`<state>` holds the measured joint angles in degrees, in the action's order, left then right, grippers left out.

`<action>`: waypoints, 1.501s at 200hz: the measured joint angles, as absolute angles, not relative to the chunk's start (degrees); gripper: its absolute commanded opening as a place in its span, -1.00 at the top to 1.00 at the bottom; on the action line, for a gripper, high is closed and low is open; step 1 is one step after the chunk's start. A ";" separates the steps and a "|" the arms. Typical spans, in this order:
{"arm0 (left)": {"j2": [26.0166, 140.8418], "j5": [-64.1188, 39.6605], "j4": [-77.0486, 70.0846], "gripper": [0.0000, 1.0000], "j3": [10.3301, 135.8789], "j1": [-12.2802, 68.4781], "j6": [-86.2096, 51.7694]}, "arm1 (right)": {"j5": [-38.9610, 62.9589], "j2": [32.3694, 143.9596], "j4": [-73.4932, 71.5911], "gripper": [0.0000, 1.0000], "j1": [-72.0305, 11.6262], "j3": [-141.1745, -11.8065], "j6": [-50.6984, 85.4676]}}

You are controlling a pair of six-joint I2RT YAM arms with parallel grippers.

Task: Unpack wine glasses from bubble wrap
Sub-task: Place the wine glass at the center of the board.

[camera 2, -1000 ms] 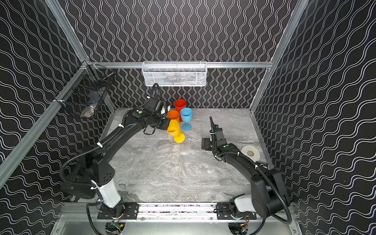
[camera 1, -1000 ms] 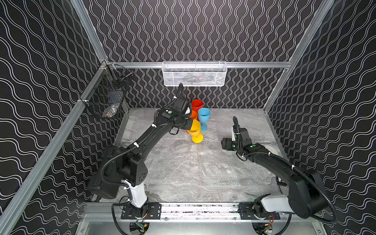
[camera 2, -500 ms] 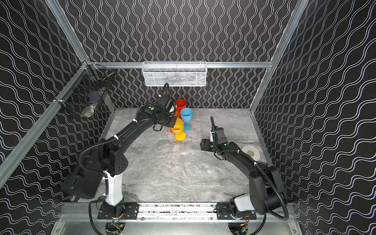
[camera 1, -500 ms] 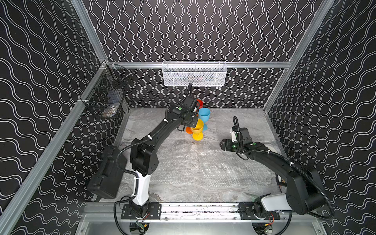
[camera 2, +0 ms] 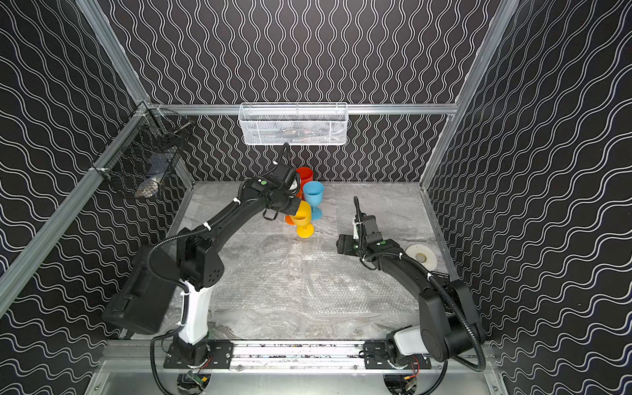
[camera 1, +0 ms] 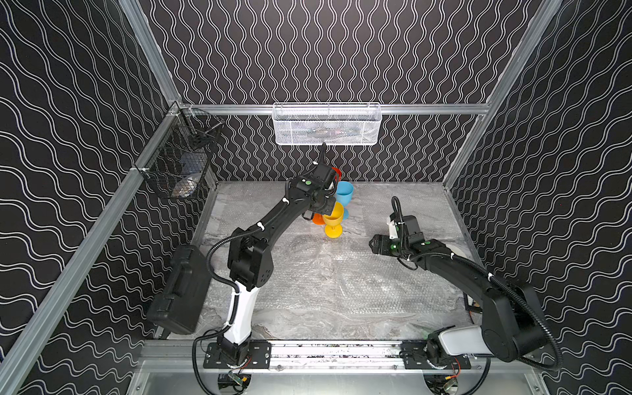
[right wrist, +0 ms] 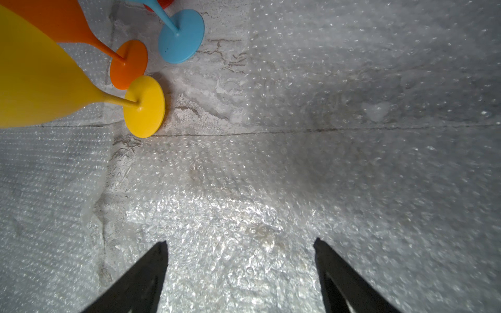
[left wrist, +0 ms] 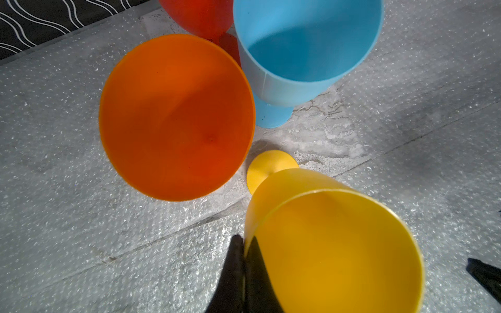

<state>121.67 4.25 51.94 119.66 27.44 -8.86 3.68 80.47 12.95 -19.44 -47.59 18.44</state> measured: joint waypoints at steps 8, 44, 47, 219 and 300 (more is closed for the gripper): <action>121.80 4.25 51.94 1.00 119.66 27.44 -8.86 | 3.68 80.36 12.97 -0.71 -19.44 -47.57 18.44; 122.58 4.47 52.12 1.00 120.42 27.64 -8.80 | 3.68 80.07 12.97 -0.72 -19.44 -47.37 18.41; 122.65 4.47 52.12 1.00 120.51 27.66 -8.73 | 3.68 80.03 12.99 -0.72 -19.44 -47.35 18.41; 125.67 6.28 52.53 0.47 124.03 27.83 -7.40 | 2.98 78.59 12.99 -0.72 -19.44 -46.81 18.39; 125.19 5.72 51.72 0.19 122.85 28.32 -7.42 | 2.81 78.41 13.02 -0.72 -19.44 -46.61 18.37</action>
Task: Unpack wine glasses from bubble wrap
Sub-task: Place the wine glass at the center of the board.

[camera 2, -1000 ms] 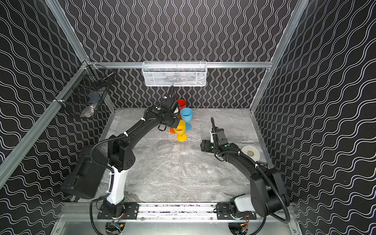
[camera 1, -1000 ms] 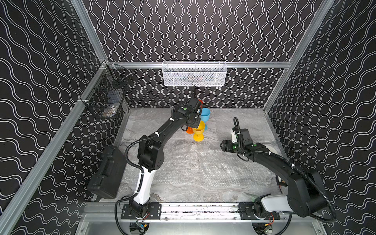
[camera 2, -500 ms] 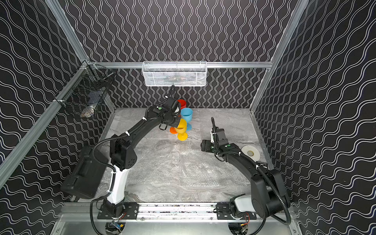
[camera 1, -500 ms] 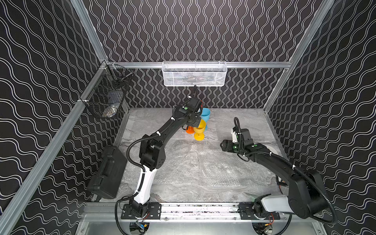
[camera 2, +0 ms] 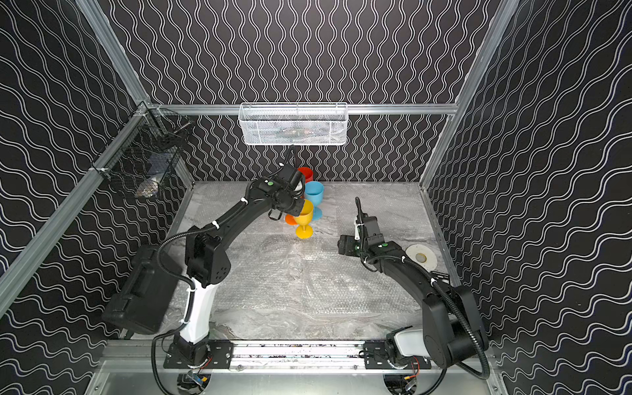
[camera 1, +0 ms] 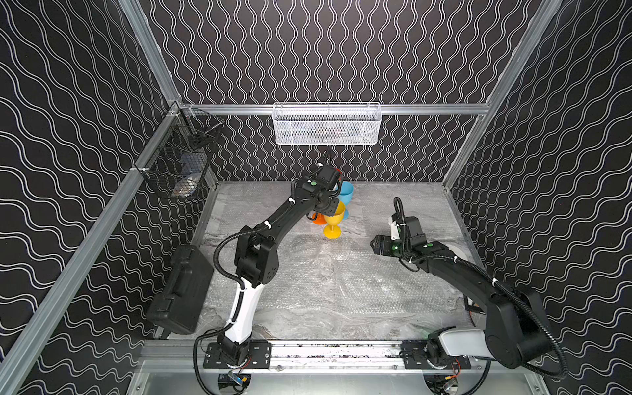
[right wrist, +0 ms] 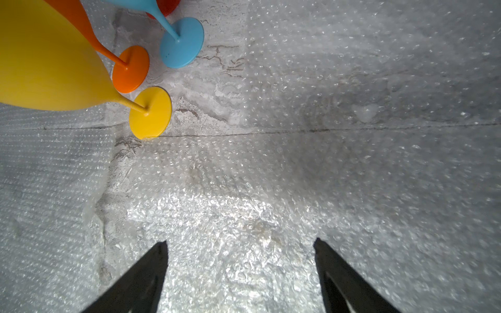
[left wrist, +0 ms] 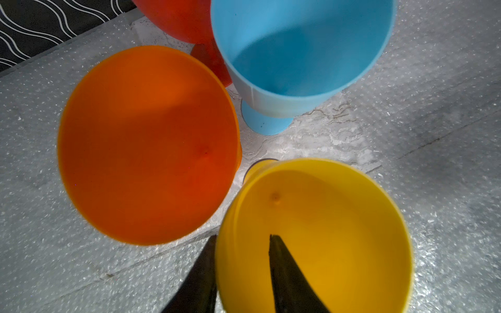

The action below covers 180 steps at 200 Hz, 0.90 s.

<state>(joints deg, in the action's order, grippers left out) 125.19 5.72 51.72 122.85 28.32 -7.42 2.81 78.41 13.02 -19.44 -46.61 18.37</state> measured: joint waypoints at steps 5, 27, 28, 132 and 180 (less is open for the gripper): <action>124.88 5.72 51.62 0.14 122.61 28.34 -7.42 | 2.81 78.41 13.02 -0.72 -19.44 -46.61 18.37; 122.37 5.45 50.06 0.02 120.92 28.42 -7.42 | 2.81 78.41 13.02 -0.71 -19.44 -46.61 18.37; 122.23 5.43 49.98 0.02 120.81 28.42 -7.42 | 2.81 78.41 13.02 -0.71 -19.44 -46.61 18.37; 97.89 3.70 29.08 -0.05 89.89 28.80 -9.96 | 1.96 78.06 13.58 -0.75 -19.42 -50.15 18.39; 85.71 6.63 18.74 -0.20 68.99 28.12 -13.54 | -2.15 75.75 15.53 -0.85 -18.24 -52.49 17.30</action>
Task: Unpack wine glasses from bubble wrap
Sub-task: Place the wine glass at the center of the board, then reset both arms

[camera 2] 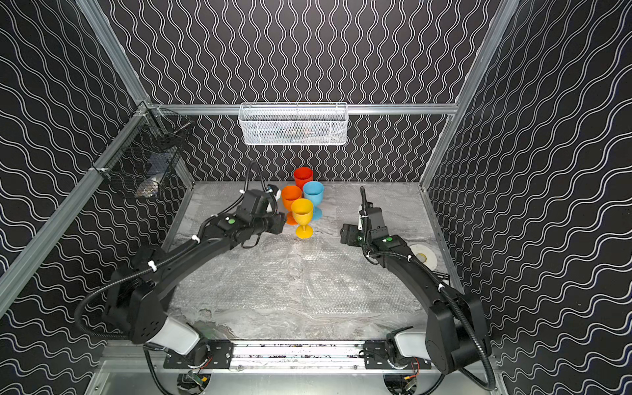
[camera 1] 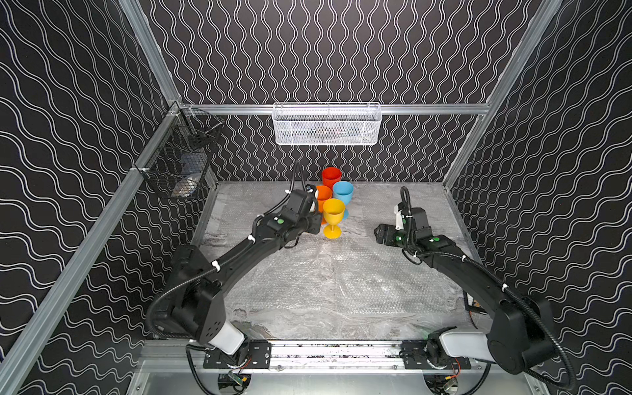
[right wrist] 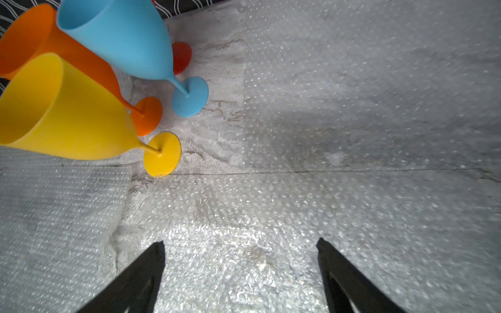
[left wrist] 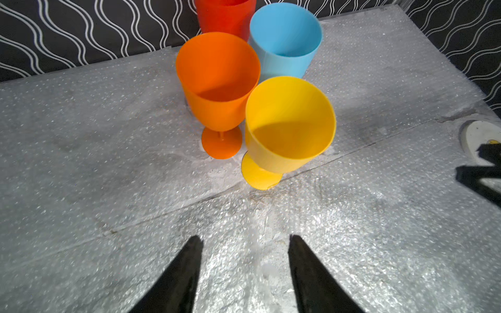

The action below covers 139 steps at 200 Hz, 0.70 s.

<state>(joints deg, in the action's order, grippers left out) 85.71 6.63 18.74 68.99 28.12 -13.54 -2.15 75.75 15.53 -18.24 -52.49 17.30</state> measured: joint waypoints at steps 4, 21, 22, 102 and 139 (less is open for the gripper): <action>84.73 7.01 18.20 -0.20 67.48 27.99 -13.58 | -2.57 75.55 15.75 -0.86 -18.17 -52.64 17.12; 81.10 8.82 15.44 -0.27 61.63 27.14 -14.79 | -4.56 74.89 16.34 -0.93 -17.65 -53.36 17.04; 80.93 8.93 15.29 -0.27 61.36 27.09 -14.90 | -4.71 74.83 16.36 -0.93 -17.58 -53.39 17.04; 66.48 22.87 5.82 -0.98 40.95 21.26 -19.55 | -20.18 71.79 16.27 -1.00 -11.68 -52.86 21.78; 65.34 29.12 -2.98 -0.99 32.12 20.58 -17.58 | -28.14 69.47 9.76 -1.00 -9.10 -44.16 22.92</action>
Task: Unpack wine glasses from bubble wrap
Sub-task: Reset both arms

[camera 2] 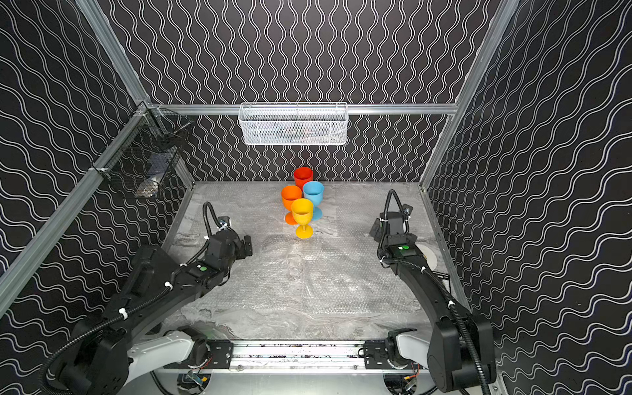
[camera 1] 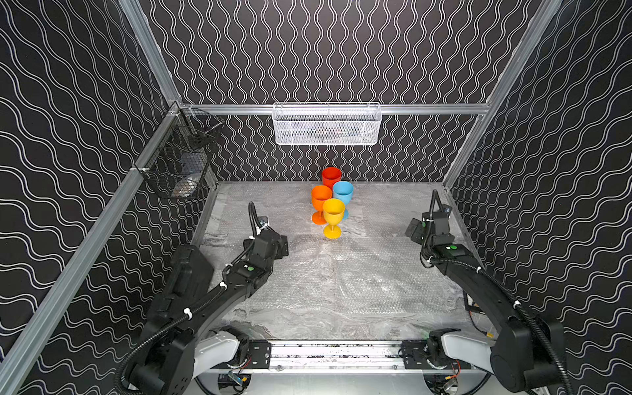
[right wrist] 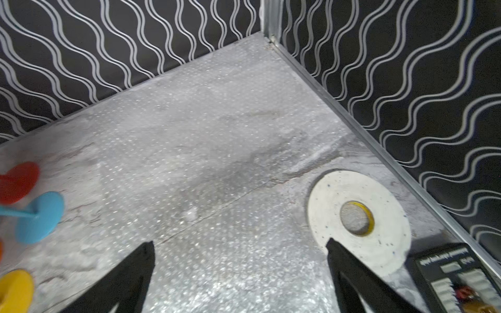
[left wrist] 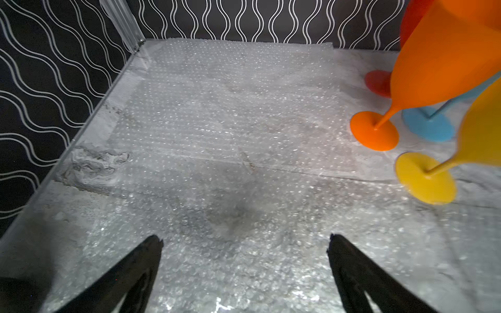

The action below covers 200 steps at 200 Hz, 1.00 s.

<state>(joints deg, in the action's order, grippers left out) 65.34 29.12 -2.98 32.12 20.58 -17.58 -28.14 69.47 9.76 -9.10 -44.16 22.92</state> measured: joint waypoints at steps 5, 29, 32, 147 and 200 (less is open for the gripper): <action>65.34 29.98 -4.12 -0.99 30.83 20.49 -16.97 | -28.69 69.38 8.84 -0.99 -8.84 -43.09 22.96; 64.47 33.21 -8.10 -0.99 26.55 19.88 -14.44 | -31.29 69.80 4.80 -1.00 -7.97 -39.66 23.77; 64.18 33.56 -8.60 -0.99 26.15 19.77 -14.31 | -31.51 69.95 4.25 -1.00 -7.84 -39.35 23.90; 94.83 28.86 -72.10 -0.99 10.48 12.73 2.87 | -29.71 77.25 -31.90 -0.99 -2.46 -23.18 12.01; 97.23 25.10 -75.44 -0.99 13.06 12.34 3.33 | -23.07 88.27 -46.83 -0.99 -1.87 -20.23 8.03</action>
<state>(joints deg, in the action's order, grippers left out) 97.23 25.10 -75.44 13.06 12.34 3.33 -23.07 88.27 -46.83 -1.87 -20.23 8.03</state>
